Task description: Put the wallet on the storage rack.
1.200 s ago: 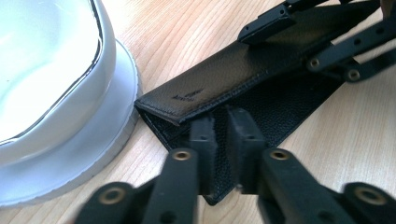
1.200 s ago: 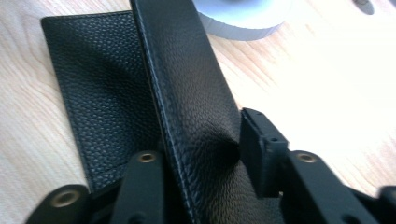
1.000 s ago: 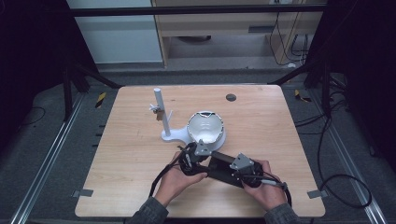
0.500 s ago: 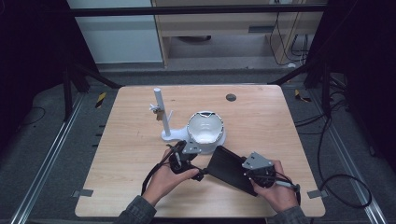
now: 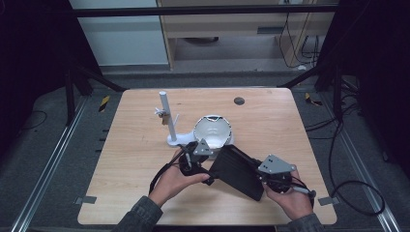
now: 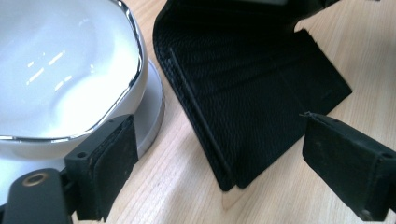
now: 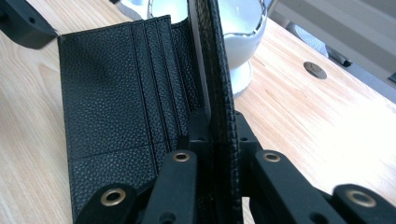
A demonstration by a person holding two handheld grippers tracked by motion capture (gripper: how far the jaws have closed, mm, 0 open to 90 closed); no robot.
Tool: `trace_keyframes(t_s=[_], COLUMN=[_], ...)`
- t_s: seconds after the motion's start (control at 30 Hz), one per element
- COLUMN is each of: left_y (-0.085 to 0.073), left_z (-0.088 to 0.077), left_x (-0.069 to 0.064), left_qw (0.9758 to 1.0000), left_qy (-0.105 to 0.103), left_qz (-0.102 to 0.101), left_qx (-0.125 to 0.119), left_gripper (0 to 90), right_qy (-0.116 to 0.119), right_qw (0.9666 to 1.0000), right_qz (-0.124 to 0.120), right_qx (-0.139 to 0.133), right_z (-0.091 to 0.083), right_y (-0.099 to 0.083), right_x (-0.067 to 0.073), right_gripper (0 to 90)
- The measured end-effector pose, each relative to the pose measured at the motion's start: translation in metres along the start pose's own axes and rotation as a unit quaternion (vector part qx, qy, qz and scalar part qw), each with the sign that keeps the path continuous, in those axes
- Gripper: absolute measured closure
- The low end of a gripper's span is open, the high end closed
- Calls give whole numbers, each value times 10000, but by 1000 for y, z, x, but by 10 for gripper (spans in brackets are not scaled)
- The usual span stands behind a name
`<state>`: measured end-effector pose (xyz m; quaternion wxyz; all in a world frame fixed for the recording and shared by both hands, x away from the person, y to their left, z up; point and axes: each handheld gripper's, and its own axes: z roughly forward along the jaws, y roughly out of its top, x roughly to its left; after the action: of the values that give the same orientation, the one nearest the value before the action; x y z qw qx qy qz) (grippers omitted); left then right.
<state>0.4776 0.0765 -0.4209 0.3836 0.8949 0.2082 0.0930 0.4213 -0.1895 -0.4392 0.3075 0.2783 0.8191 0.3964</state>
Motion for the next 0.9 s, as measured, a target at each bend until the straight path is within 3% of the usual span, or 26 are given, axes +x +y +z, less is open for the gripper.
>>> trace_keyframes(t_s=[0.3, 0.63, 0.7, 0.77, 0.9], left_y=[0, 6, 9, 11, 19], left_z=[3, 20, 22, 19, 7], left_x=[4, 8, 10, 10, 10], left_qw=[10000, 9993, 9988, 9991, 9986], left_qy=[-11, -334, -430, -390, -495], left_qz=[-42, -98, -109, -37, -195], left_qx=[28, 135, 187, 182, 63], left_gripper=[100, 149, 193, 325, 555], right_qy=[59, 113, 106, 121, 206], right_qw=[9998, 9989, 9986, 9984, 9980], right_qz=[40, 97, 100, 111, 122], right_qx=[-178, -438, -509, -546, -594], right_z=[-1, -6, -7, -8, -9], right_y=[5, 9, 10, 9, 5], right_x=[1, -2, -2, -3, -3], right_gripper=[833, 834, 834, 833, 818])
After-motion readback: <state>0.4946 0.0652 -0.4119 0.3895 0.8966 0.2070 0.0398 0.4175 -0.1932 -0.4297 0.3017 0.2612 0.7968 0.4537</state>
